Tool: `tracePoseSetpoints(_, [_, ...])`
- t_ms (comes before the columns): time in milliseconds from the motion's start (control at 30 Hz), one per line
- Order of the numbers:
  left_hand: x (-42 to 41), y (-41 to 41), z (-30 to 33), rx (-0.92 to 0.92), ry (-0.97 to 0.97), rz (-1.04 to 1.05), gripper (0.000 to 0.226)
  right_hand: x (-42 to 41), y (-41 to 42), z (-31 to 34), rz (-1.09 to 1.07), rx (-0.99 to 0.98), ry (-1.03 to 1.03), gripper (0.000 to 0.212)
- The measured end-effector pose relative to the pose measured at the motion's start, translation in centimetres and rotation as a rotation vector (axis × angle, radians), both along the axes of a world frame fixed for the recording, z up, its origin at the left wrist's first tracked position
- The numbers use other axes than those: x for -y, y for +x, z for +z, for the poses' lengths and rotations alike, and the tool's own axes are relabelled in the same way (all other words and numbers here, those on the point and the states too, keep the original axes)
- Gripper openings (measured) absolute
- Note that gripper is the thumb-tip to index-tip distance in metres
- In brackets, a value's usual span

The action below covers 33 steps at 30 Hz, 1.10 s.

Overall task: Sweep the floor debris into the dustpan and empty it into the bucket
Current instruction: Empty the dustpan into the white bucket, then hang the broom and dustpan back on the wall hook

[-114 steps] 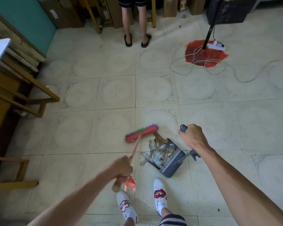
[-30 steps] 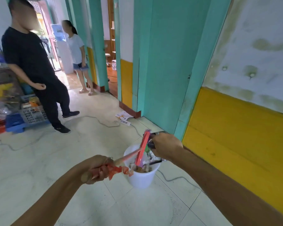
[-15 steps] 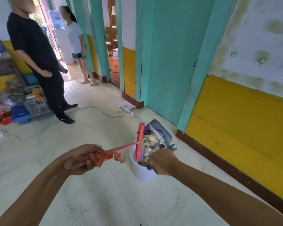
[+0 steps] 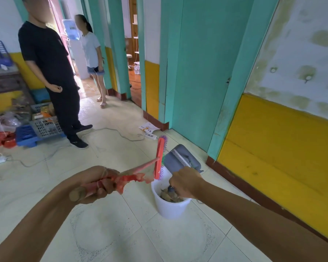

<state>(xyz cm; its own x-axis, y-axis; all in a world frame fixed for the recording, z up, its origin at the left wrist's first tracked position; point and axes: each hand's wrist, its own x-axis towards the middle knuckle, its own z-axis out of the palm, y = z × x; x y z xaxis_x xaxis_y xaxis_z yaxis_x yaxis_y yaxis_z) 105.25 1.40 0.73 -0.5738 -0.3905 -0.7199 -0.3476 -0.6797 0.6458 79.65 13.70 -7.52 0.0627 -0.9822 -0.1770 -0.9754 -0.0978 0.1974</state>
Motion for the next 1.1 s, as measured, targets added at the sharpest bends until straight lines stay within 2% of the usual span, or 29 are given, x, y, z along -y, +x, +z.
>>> tracePoseSetpoints(67, [0.0,-0.4,0.2,-0.025,0.033,-0.030,0.032,0.6,-0.9,0.8,-0.036,0.021,-0.022,0.023])
tracePoseSetpoints(133, [0.0,-1.4,0.0,-0.020,-0.017,-0.049,0.038,1.5,-1.9,1.9,-0.079,0.030,-0.067,0.023])
tracePoseSetpoints(267, [-1.2,-5.5,0.7,0.009,-0.118,-0.124,0.025,4.0,-4.5,6.1,-0.340,0.028,-0.269,0.028])
tracePoseSetpoints(367, [-1.9,-8.7,2.3,-0.040,-0.095,-0.168,0.032,5.5,-7.2,9.6,-0.596,0.193,-0.468,0.028])
tracePoseSetpoints(467, [-1.7,-12.0,3.7,-0.105,-0.232,-0.247,0.019,5.5,-10.8,11.8,-0.794,0.379,-0.626,0.042])
tracePoseSetpoints(500, [-1.4,-13.1,4.2,-0.082,-0.284,-0.244,0.021,5.4,-11.9,12.4,-0.839,0.437,-0.640,0.047])
tracePoseSetpoints(567, [-1.0,-15.6,5.0,-0.043,-0.440,-0.219,0.030,5.1,-13.6,13.4,-0.948,0.699,-0.663,0.047])
tracePoseSetpoints(633, [-0.8,-17.8,5.8,-0.098,-0.526,-0.168,0.048,5.0,-14.9,14.1,-1.064,1.286,-0.752,0.039])
tracePoseSetpoints(700, [-0.5,-19.3,6.3,-0.188,-0.576,-0.085,0.045,4.5,-15.7,15.2,-1.084,1.843,-0.858,0.034])
tracePoseSetpoints(767, [0.0,-20.4,6.8,-0.212,-0.722,-0.072,0.026,4.0,-16.4,16.4,-1.055,2.154,-0.968,0.033])
tracePoseSetpoints(833, [0.1,-21.3,7.2,-0.203,-0.884,-0.137,0.014,3.8,-16.3,17.5,-1.002,2.323,-1.064,0.031])
tracePoseSetpoints(900, [-0.2,-22.4,7.4,-0.071,-1.179,-0.217,0.014,4.0,-15.4,18.2,-0.963,2.379,-1.153,0.032])
tracePoseSetpoints(1000, [-1.1,-24.0,7.0,0.267,-1.797,-0.222,0.032,4.5,-13.8,18.7,-0.972,2.389,-1.250,0.037])
tracePoseSetpoints(1067, [-1.8,-24.7,6.5,0.245,-1.967,-0.149,0.039,4.5,-13.4,19.2,-0.986,2.377,-1.278,0.039])
tracePoseSetpoints(1100, [-2.0,-25.1,6.2,0.153,-1.948,-0.135,0.038,4.5,-13.2,19.4,-0.987,2.370,-1.287,0.041])
